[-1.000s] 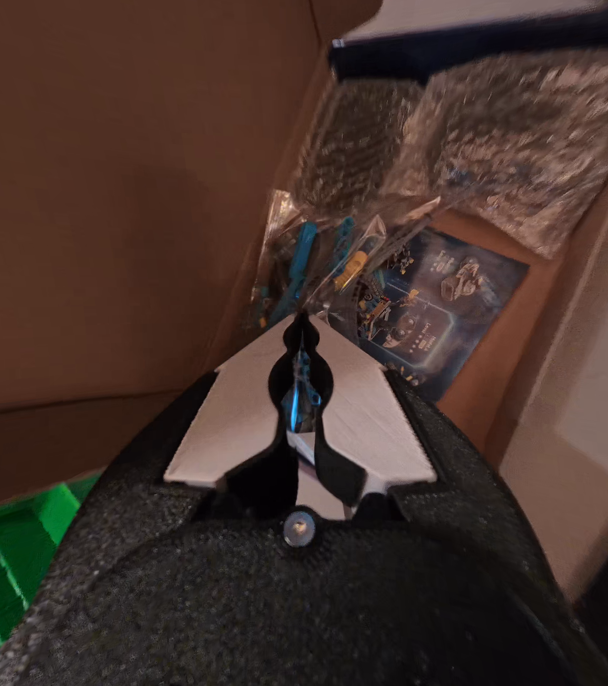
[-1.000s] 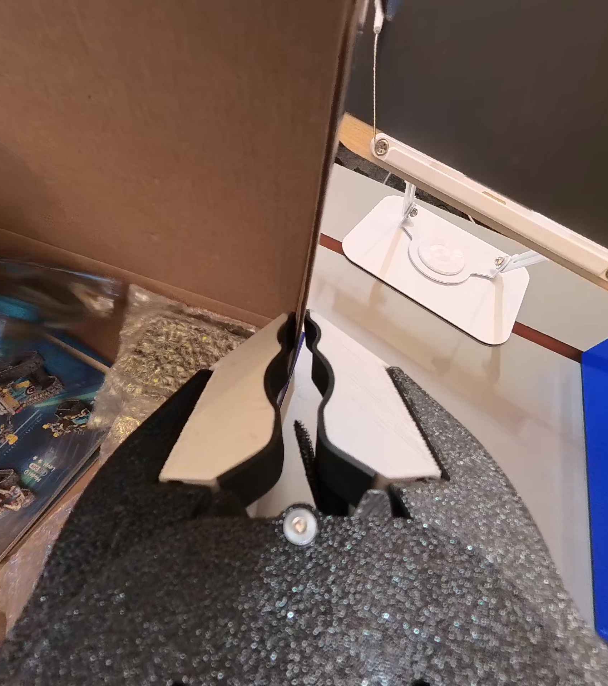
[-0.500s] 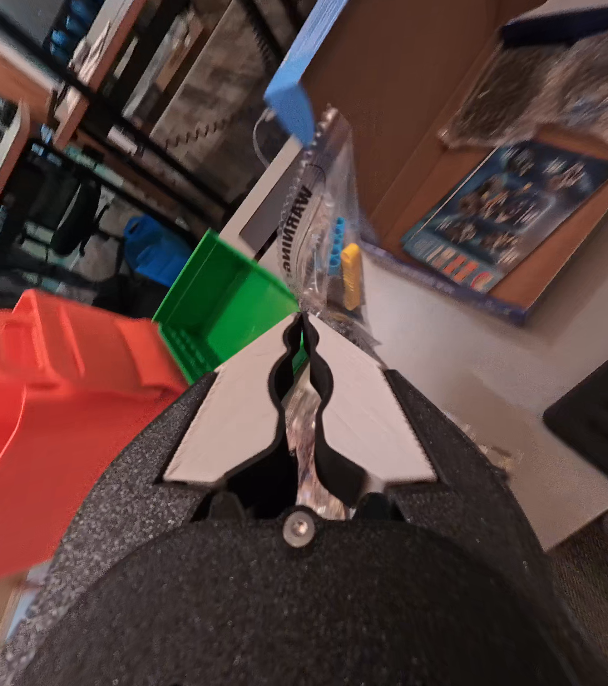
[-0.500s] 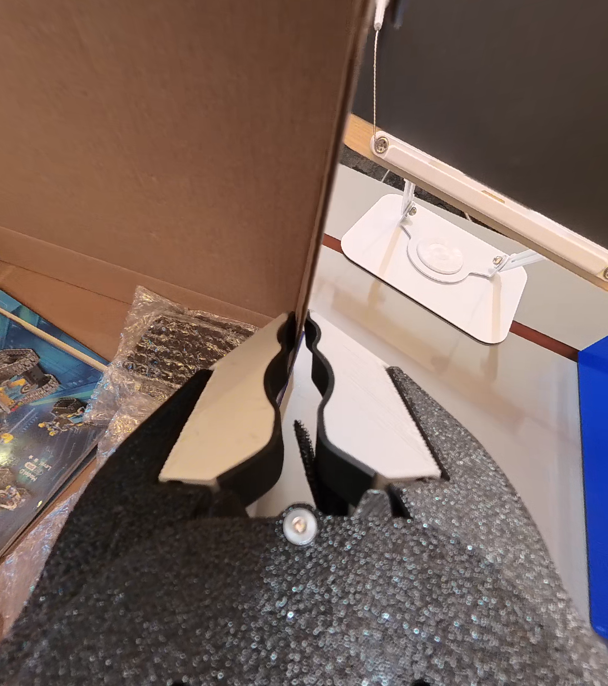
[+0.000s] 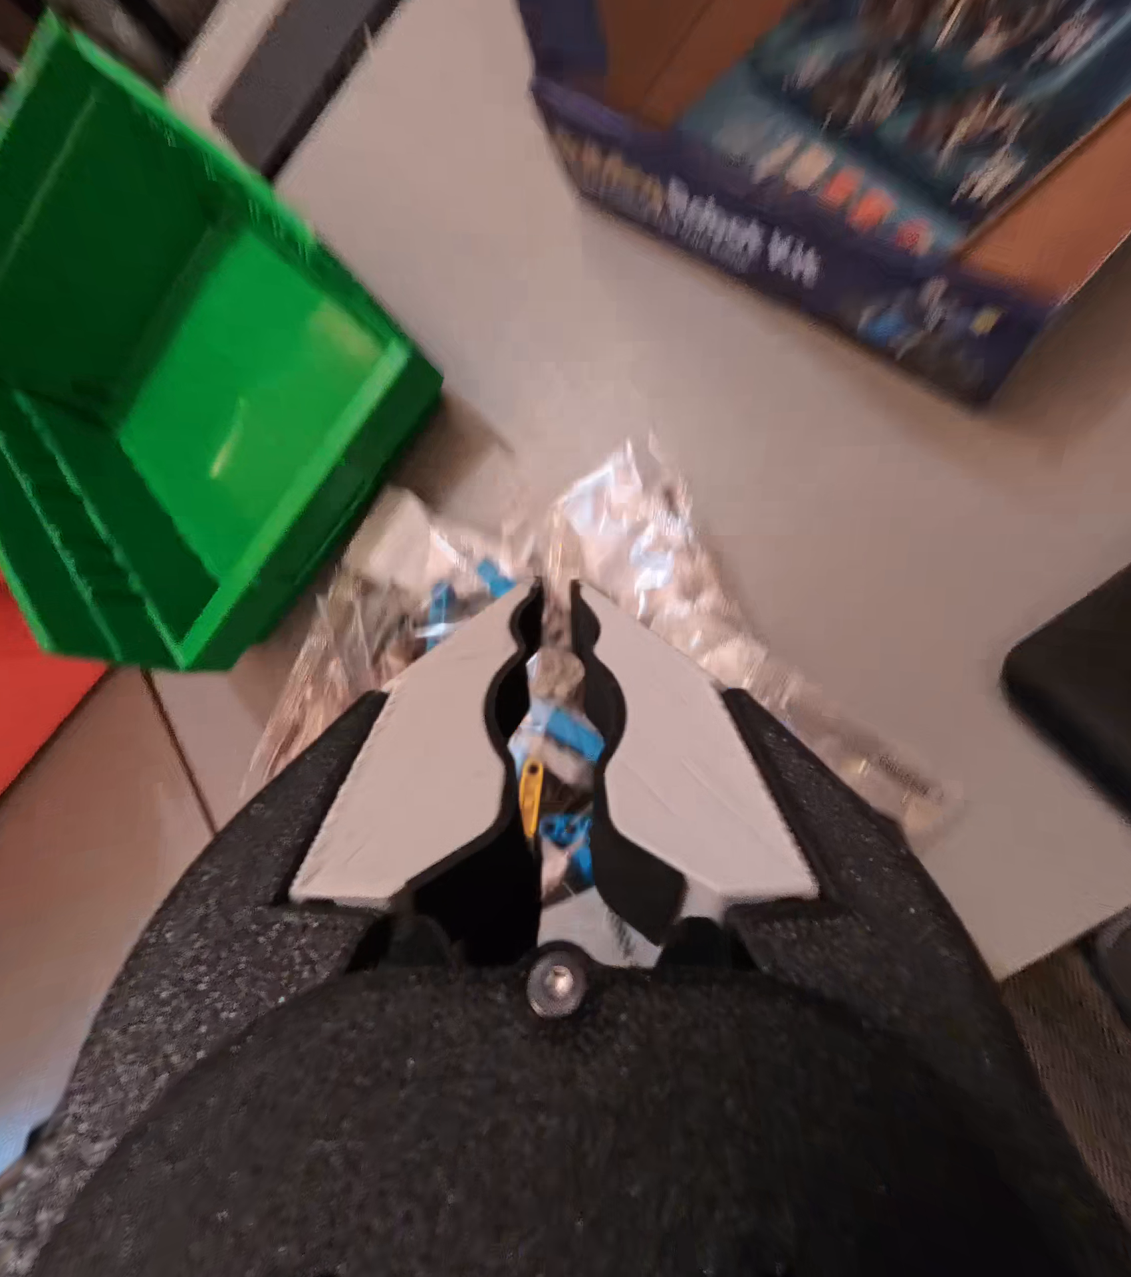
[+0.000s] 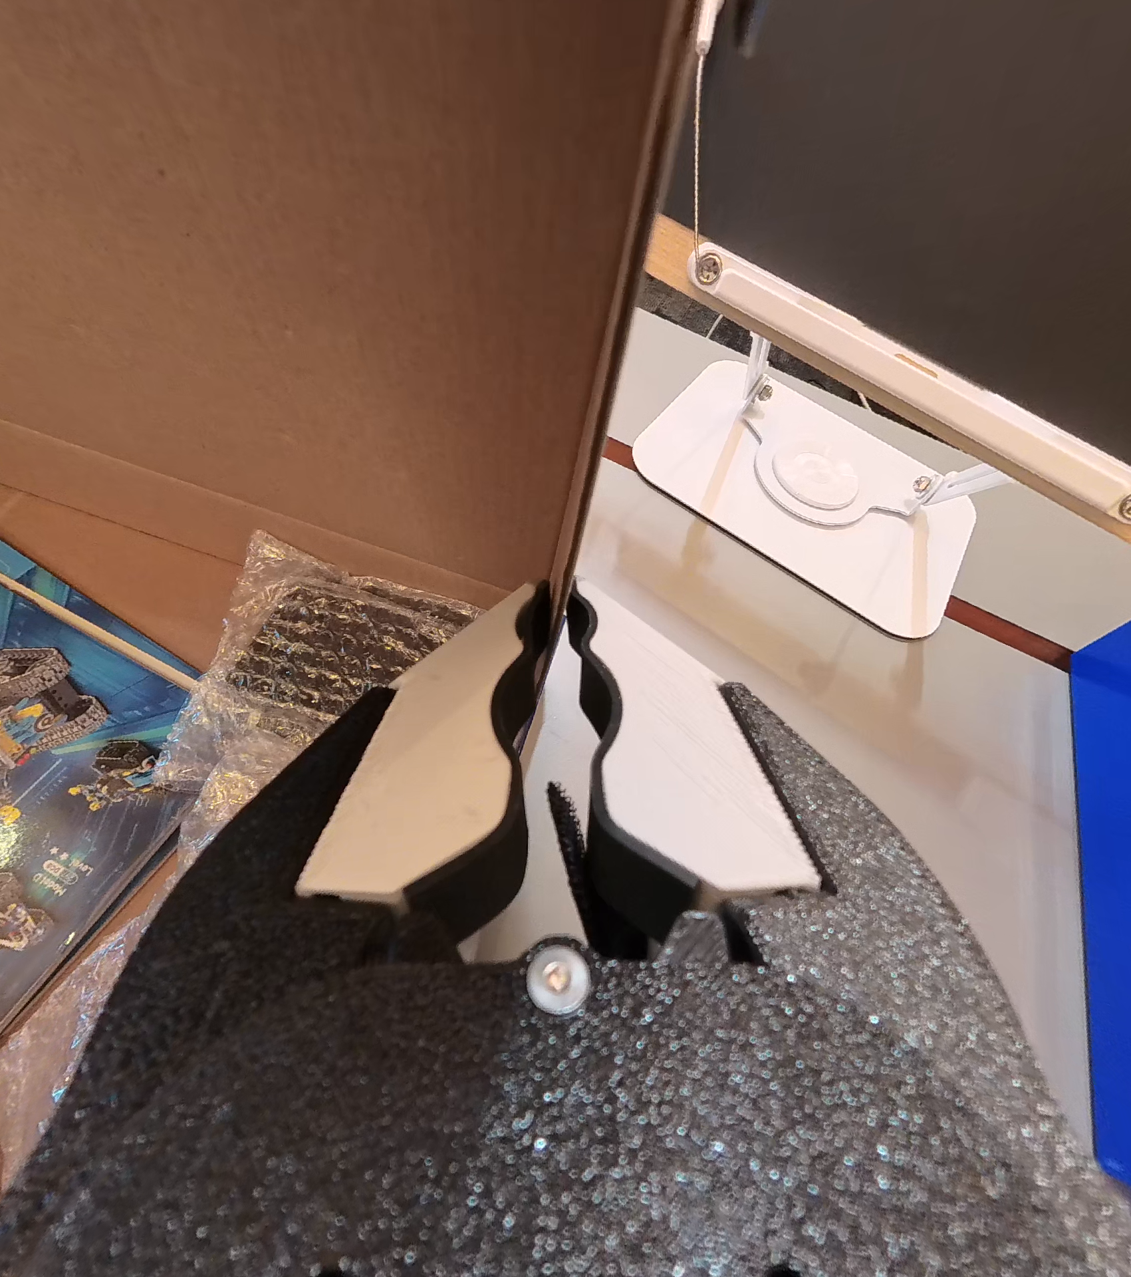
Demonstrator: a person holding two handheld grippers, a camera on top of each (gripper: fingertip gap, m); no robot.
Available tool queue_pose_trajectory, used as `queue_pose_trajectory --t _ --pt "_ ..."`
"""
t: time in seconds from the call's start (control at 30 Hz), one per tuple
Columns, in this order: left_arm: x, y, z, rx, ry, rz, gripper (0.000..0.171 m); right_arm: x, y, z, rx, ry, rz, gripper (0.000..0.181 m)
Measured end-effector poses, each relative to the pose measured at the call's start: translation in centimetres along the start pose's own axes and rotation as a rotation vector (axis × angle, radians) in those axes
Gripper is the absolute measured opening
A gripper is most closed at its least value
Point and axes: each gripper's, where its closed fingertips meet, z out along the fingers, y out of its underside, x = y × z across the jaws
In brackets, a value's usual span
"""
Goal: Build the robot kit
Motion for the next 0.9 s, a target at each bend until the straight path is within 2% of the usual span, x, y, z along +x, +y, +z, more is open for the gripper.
queue_pose_trajectory --t 0.07,0.17,0.27,0.37,0.43,0.57,0.63,0.7,0.8,0.9 --pt "1.3 -3.3 0.0 0.109 0.031 -0.030 0.018 0.0 0.0 0.0 -0.001 0.001 -0.003 0.004" --pt "5.7 -9.2 0.3 0.238 0.208 -0.109 0.023 0.0 0.0 0.0 -0.005 0.002 -0.010 0.004" --pt "11.1 -13.6 2.7 0.227 0.337 -0.047 0.033 0.0 0.0 0.0 -0.006 0.004 -0.014 0.004" --pt "14.4 -17.5 6.6 0.188 0.315 0.061 0.033 0.0 0.0 0.0 -0.005 0.003 -0.015 0.004" --pt "16.0 -19.6 9.7 0.145 0.311 0.074 0.033 0.0 0.0 0.0 -0.004 0.000 -0.010 0.004" --pt "17.8 -22.6 15.4 0.082 0.362 0.006 0.033 0.0 0.0 0.0 -0.002 -0.008 -0.002 0.003" --pt "17.7 -23.1 17.5 0.094 0.317 0.138 0.033 0.0 0.0 0.0 -0.001 -0.010 -0.001 0.004" --pt "18.5 -22.7 18.6 0.079 0.323 0.249 0.031 0.0 0.0 0.0 -0.001 -0.014 0.001 0.004" --pt "20.1 -22.6 19.0 0.065 0.390 0.263 0.032 0.0 -0.1 0.0 -0.003 -0.019 0.003 0.004" --pt "19.6 -23.2 19.9 0.070 0.344 0.267 0.032 0.0 -0.1 0.1 -0.005 -0.017 -0.004 0.004"
